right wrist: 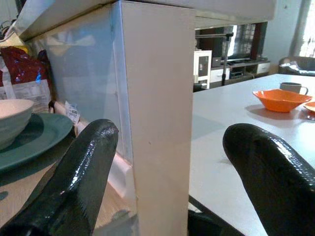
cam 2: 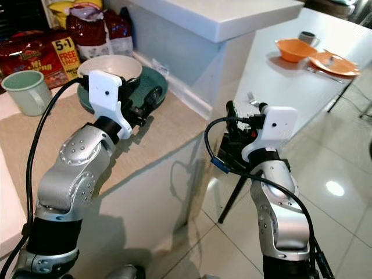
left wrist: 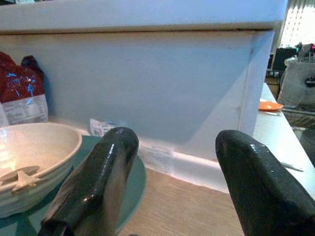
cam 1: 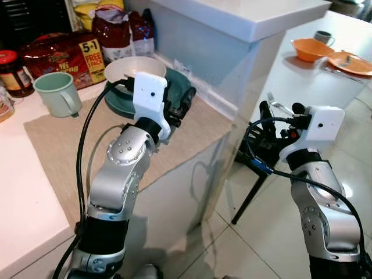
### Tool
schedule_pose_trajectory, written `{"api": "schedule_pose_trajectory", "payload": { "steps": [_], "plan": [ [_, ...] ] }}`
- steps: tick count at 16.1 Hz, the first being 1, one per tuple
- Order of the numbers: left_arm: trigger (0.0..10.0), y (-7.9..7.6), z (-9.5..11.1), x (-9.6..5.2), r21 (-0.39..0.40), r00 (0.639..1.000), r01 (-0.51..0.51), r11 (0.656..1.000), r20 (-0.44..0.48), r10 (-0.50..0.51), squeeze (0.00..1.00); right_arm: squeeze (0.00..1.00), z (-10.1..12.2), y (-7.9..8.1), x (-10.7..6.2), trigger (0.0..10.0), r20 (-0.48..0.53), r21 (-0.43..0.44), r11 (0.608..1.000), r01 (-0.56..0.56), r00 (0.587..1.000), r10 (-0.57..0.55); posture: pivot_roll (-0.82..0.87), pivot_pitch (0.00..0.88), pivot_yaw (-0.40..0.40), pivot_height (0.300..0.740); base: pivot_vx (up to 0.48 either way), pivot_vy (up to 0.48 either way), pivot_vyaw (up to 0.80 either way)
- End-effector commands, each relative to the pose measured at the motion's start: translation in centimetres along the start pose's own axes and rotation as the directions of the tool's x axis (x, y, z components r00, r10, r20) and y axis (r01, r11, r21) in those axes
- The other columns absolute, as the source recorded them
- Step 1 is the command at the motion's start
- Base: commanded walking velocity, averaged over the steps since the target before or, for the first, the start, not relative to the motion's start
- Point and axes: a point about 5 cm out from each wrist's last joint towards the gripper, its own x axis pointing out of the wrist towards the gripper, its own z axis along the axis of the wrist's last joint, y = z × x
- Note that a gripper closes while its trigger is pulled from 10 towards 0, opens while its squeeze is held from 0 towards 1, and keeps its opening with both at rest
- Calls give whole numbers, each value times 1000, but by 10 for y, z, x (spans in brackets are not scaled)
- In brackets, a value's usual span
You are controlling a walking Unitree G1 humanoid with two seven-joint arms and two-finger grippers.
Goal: Setting the table
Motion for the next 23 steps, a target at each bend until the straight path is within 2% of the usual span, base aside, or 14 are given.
{"api": "schedule_pose_trajectory", "payload": {
  "steps": [1,5,6,7,9,12,18,19,23],
  "plan": [
    [10000,0,-2,2,0,1000,-8,1000,-26,8,1000,0,3,-3,-1,10000,-3,-6,1000,4,1000,-4,43,39,-43,740,0,0,0],
    [10000,12,-5,13,65,994,-87,994,-61,91,1000,0,3,-2,-1,10000,-9,-10,1000,-8,1000,8,36,41,-43,740,0,0,0],
    [10000,13,-3,14,81,994,-99,992,-47,103,933,0,3,-3,-2,10000,-9,-11,1000,-8,1000,7,33,44,-38,740,0,0,0],
    [10000,9,1,15,90,996,-83,992,-14,85,0,0,3,-3,-2,10000,-10,-13,1000,-6,1000,6,33,44,-38,740,0,0,0],
    [10000,6,3,12,40,996,-92,995,9,92,0,0,3,-3,-3,10000,-11,-14,1000,-3,1000,2,33,46,-34,740,0,0,0],
    [10000,5,0,6,61,994,-113,992,0,113,0,0,4,-1,-2,10000,-17,-75,997,-23,1000,22,35,49,-37,740,0,-160,0],
    [10000,9,0,4,94,989,-144,985,-4,145,0,0,3,1,-1,10000,-18,-85,996,-26,1000,24,37,47,-37,740,0,-400,667],
    [10000,14,-4,4,68,983,-181,981,-30,183,0,0,1,0,-2,10000,-27,-64,998,-19,999,17,36,39,-39,740,0,0,0],
    [10000,8,-1,4,87,993,-120,989,9,120,0,0,0,-3,-3,10000,-30,-59,998,-7,1000,5,33,28,-36,740,0,0,0]
  ]
}}
